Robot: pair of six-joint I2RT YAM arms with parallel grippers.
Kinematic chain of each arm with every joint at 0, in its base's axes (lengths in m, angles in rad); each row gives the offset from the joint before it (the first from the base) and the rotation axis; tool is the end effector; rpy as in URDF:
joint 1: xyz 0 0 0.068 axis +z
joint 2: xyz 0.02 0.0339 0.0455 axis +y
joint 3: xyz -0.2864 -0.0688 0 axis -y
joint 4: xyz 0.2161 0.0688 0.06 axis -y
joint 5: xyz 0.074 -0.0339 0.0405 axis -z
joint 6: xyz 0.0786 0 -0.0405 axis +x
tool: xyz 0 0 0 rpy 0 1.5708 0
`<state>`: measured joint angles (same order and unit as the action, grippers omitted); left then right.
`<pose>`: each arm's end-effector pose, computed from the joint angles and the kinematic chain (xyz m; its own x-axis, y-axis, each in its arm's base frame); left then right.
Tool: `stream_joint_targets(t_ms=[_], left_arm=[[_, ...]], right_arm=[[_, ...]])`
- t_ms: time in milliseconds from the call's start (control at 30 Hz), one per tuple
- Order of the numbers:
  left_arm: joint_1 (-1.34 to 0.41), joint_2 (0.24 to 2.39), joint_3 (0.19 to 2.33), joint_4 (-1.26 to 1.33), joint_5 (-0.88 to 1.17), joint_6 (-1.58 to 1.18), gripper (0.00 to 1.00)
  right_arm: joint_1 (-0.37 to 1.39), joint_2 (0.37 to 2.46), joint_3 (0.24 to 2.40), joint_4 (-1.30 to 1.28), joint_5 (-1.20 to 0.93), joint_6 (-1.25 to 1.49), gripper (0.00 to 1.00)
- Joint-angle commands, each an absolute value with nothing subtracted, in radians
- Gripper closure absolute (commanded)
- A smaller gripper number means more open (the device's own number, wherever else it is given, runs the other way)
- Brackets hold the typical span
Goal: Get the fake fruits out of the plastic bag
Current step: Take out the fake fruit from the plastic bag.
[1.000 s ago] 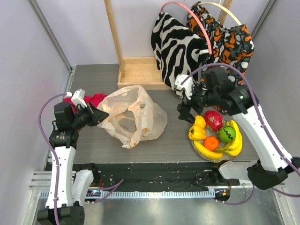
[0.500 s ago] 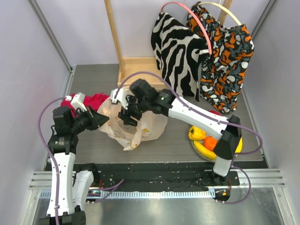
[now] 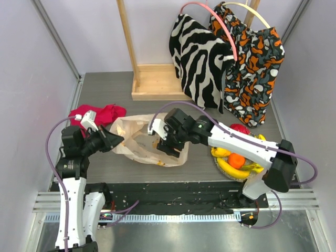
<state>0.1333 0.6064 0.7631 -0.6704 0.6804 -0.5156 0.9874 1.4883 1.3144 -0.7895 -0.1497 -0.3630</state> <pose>0.1120 -0.0349 0.3033 -0.6405 -0.4726 -0.6053 0.1424 0.7014 -0.6984 0.1589 0.2620 0.2960 -0.1132 -0.8088 -0.5770 -0.9759 0.1995 -0.0882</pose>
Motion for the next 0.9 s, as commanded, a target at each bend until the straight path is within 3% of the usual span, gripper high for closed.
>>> stream_joint_targets(t_ms=[0, 500, 867], left_arm=[[0.138, 0.604, 0.736, -0.683, 0.719, -0.554, 1.0], [0.14, 0.574, 0.71, -0.666, 0.718, -0.546, 1.0], [0.14, 0.578, 0.709, -0.646, 0.716, -0.549, 1.0]], right_arm=[[0.988, 1.609, 1.419, -0.65, -0.057, -0.383, 0.26], [0.839, 1.98, 1.727, -0.552, 0.135, -0.204, 0.13], [0.831, 2.155, 1.807, -0.587, 0.067, -0.173, 0.18]])
